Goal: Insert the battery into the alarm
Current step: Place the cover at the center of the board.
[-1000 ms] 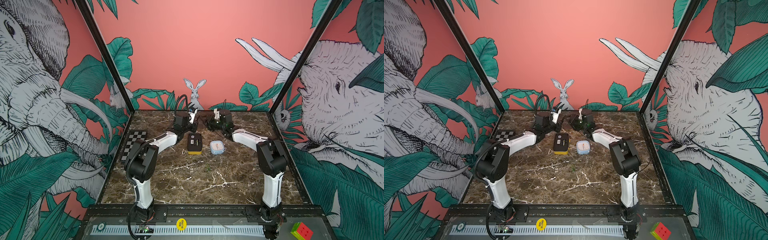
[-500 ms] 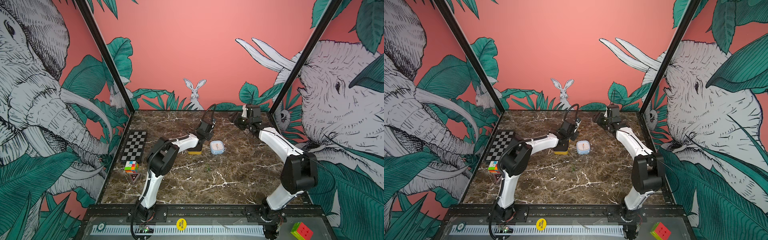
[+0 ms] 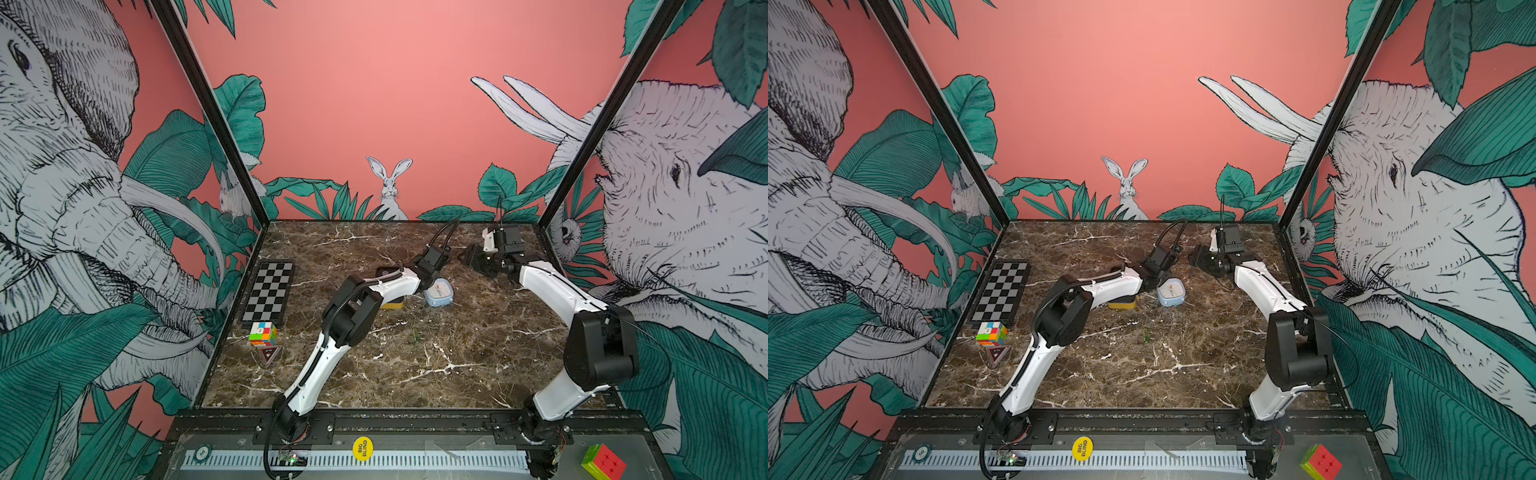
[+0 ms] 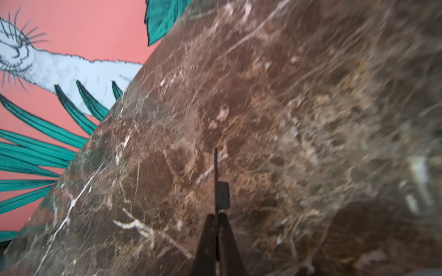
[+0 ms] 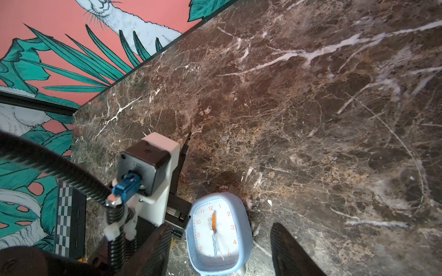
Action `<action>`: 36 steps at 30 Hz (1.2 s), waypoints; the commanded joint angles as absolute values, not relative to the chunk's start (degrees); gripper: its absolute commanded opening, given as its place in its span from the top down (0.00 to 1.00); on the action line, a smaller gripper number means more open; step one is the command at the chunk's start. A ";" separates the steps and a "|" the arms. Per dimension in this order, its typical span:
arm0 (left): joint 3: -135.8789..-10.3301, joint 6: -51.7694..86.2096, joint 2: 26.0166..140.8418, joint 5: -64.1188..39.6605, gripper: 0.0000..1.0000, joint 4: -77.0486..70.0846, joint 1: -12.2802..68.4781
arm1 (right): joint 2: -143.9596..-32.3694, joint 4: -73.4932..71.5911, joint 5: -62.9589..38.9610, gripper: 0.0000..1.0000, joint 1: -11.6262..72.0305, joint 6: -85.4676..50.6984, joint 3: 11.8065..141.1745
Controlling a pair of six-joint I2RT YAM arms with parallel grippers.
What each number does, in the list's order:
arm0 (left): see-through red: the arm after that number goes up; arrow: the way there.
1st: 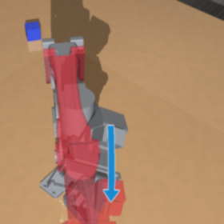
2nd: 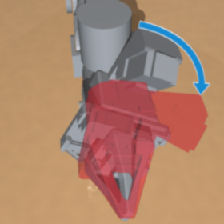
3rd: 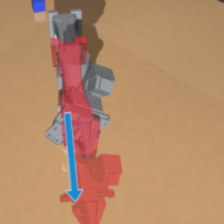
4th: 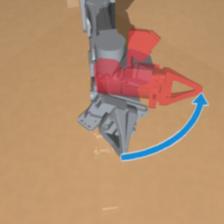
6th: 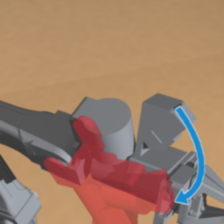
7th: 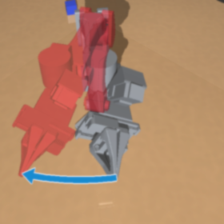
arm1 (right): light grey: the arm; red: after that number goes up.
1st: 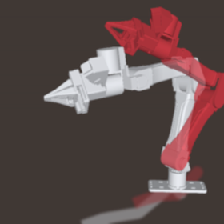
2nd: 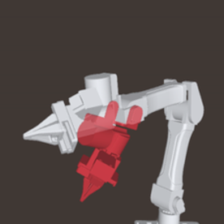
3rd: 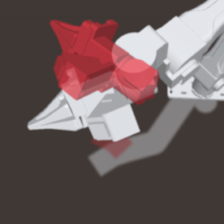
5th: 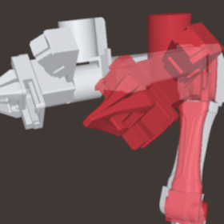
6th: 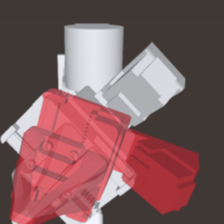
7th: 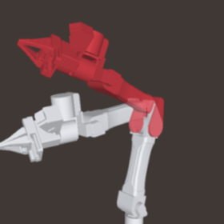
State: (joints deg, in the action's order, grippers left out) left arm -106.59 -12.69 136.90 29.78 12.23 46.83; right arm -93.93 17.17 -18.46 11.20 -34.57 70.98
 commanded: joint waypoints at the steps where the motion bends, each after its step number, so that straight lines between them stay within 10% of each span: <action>1: -106.92 -13.45 136.80 31.75 1.00 17.42 47.20 | -95.30 14.57 -20.55 0.35 11.04 -34.62 70.41; 11: -105.82 -15.48 136.49 27.95 0.94 20.18 47.24 | -97.46 13.83 -21.99 0.34 11.15 -34.60 70.09; 24: -104.91 -10.17 128.84 21.38 0.39 22.62 47.09 | -101.60 19.93 -19.55 0.31 11.13 -29.88 78.25; 36: -92.62 6.07 109.34 1.55 0.32 21.39 34.71 | -115.36 31.69 -18.09 0.45 16.97 -27.25 95.89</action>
State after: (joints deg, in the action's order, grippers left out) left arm -95.90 -0.78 114.39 9.13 22.02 39.38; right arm -113.40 26.17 -19.62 13.87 -28.80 92.49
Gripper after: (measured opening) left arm 0.680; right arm 0.565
